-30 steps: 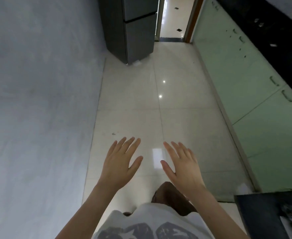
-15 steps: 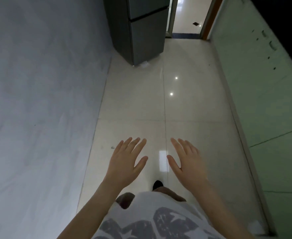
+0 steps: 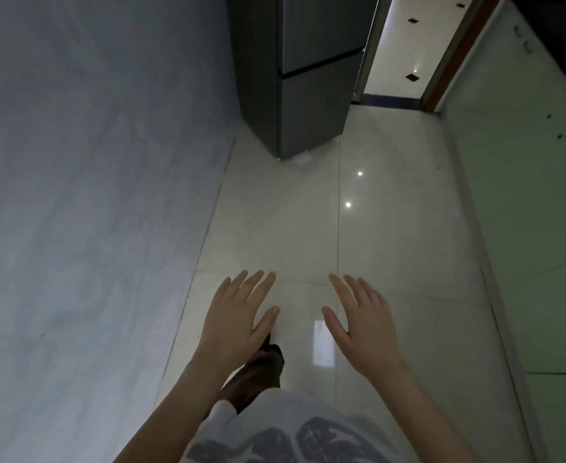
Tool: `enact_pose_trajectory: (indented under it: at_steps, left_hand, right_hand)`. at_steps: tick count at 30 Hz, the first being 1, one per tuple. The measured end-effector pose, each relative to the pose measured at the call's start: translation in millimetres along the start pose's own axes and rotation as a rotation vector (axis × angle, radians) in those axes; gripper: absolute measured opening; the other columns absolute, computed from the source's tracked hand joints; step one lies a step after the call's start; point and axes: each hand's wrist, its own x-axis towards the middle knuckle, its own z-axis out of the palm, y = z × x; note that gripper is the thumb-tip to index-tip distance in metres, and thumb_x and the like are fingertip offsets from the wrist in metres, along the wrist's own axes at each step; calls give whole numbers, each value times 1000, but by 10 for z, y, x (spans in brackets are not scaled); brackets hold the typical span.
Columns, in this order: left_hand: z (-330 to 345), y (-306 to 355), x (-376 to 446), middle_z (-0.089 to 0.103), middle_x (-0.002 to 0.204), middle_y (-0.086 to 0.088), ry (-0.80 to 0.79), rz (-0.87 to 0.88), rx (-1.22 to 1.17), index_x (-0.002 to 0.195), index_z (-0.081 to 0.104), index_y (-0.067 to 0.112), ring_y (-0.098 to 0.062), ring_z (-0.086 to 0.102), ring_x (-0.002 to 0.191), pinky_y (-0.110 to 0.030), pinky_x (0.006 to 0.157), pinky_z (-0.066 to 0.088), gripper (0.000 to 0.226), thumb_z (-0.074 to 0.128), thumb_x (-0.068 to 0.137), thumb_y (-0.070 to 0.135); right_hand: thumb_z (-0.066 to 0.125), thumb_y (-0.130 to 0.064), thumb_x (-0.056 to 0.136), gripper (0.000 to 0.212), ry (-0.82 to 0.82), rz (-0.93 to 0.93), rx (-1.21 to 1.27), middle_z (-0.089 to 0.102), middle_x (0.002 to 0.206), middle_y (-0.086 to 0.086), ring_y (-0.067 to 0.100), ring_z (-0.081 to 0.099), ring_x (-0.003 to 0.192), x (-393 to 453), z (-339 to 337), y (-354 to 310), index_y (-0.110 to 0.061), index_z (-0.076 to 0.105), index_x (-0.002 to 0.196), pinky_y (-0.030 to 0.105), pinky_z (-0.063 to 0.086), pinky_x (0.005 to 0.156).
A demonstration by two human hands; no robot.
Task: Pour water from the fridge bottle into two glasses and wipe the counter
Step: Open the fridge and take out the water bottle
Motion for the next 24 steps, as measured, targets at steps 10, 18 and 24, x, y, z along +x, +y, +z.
enact_pose_trajectory:
  at_steps: [10,18,24]
  left_hand:
    - [-892,-915,1881,42,148,0,75,118,38,148,34,25,-22,36,138,-41,116,22,60,21,98,55]
    - [-963,-1145,3119,42,148,0,44,112,29,147,35,25,-23,36,139,-42,116,22,59,23,97,54]
    - [-802,-1145,4195,40,150,1,8,53,43,148,32,28,-22,34,140,-39,116,18,62,17,96,58]
  right_hand:
    - [19,-60,96,65,86,-2,-17,39,152,4,26,34,141,1932,-301,-648,-28,28,152,42,24,116]
    - [22,-57,97,63,87,10,-20,42,150,6,28,36,140,3181,-497,-530,-26,32,151,47,31,114]
    - [17,-61,95,66,41,-7,-21,37,154,3,26,30,143,4329,-631,-119,-29,27,152,43,21,117]
